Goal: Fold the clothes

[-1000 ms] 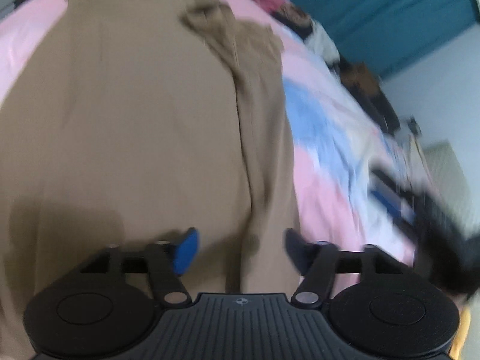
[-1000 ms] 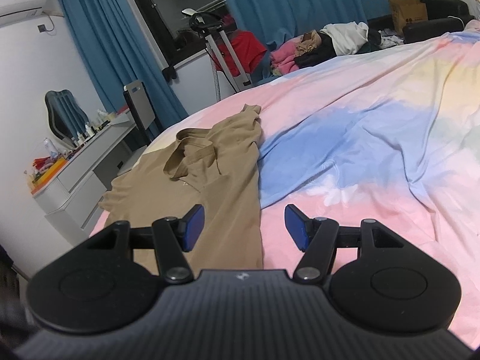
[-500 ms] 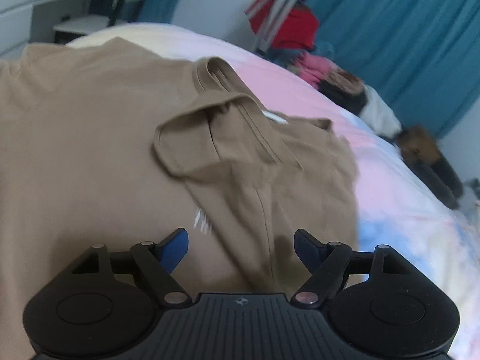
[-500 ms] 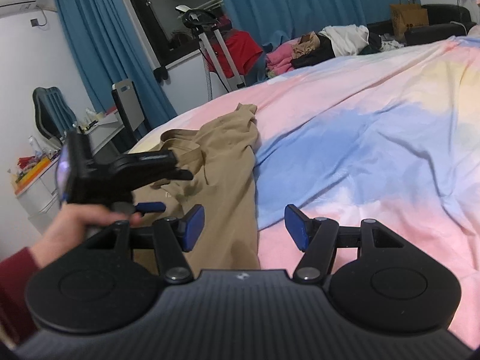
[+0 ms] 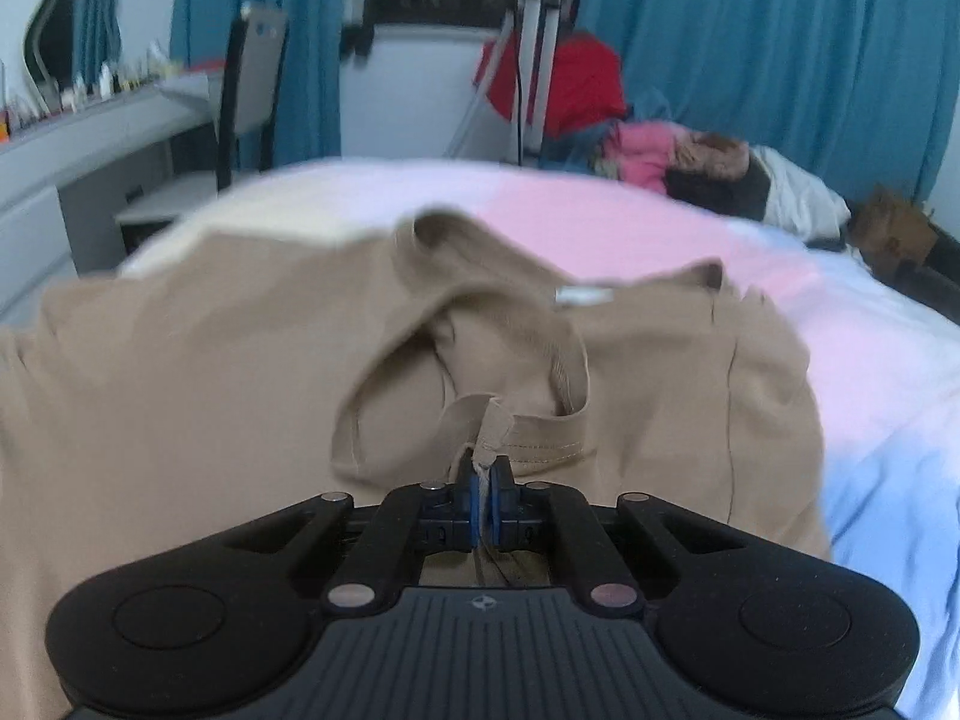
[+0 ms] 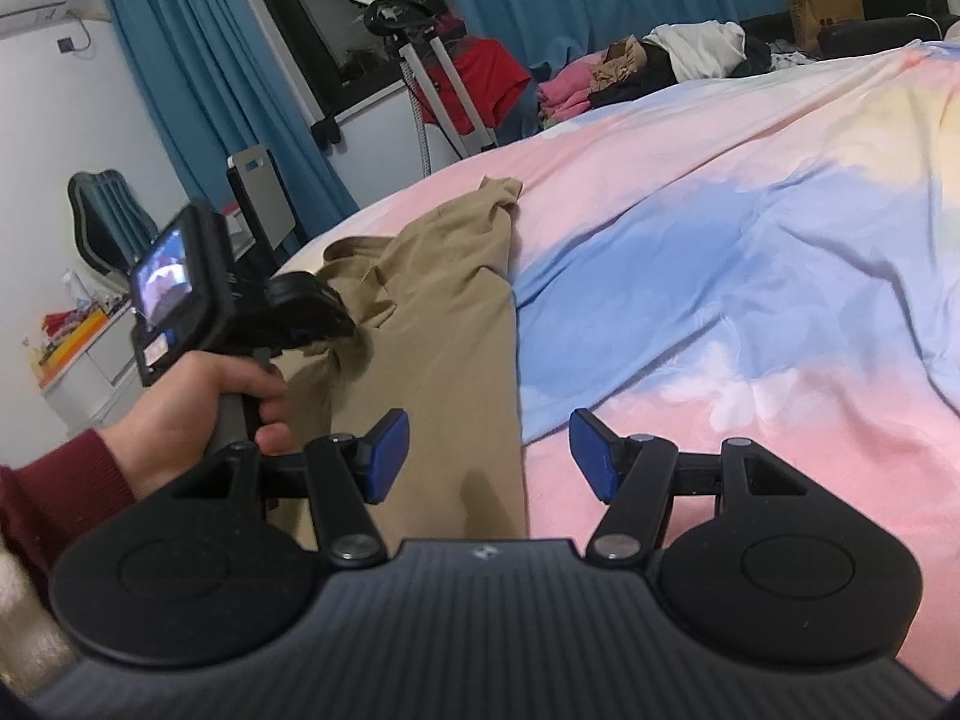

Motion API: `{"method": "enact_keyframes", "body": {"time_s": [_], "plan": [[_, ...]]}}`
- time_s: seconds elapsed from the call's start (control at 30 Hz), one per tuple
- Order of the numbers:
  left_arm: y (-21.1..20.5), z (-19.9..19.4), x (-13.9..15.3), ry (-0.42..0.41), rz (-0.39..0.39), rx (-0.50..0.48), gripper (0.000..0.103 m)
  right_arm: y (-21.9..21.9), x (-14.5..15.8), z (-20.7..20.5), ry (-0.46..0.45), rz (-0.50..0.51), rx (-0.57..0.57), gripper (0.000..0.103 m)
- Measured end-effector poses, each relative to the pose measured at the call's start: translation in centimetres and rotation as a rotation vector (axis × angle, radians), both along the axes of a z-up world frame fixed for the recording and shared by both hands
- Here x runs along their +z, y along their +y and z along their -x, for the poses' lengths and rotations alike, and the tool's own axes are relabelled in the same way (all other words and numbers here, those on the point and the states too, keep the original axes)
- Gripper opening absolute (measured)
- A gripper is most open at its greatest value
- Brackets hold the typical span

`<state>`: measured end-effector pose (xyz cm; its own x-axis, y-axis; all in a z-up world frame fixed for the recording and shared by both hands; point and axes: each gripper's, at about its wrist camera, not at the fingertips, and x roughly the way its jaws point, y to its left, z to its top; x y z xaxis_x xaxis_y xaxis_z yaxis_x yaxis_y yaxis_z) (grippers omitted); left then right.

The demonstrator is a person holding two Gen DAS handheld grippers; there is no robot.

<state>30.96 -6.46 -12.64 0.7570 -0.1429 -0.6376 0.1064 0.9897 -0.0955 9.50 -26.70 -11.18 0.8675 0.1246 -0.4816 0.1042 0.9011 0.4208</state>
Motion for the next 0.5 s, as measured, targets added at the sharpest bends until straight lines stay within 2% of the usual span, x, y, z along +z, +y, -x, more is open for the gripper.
{"method": "enact_keyframes", "body": {"time_s": [0.07,0.2,0.27,0.3,0.37,0.5], "plan": [[0.6,0.5,0.1,0.024,0.014,-0.010,0.016,0.2,0.0,-0.1,-0.001,0.017,0.002,0.062],[2.6,3.4,1.6,0.081,0.031,-0.041,0.025,0.6,0.2,0.1,-0.017,0.035,0.007,0.062],[4.4,6.6,3.2,0.124,0.034,-0.074,0.039,0.7,0.5,0.4,-0.026,0.042,0.007,0.062],[5.2,8.4,4.1,0.144,0.025,-0.082,0.042,0.8,0.6,0.6,-0.030,0.046,0.008,0.062],[7.4,12.0,5.4,0.189,-0.008,-0.088,0.059,0.9,0.9,0.9,-0.038,0.052,0.012,0.062],[11.9,19.6,6.7,0.310,-0.081,-0.057,0.066,1.3,1.9,2.0,-0.056,0.065,0.025,0.062]]}}
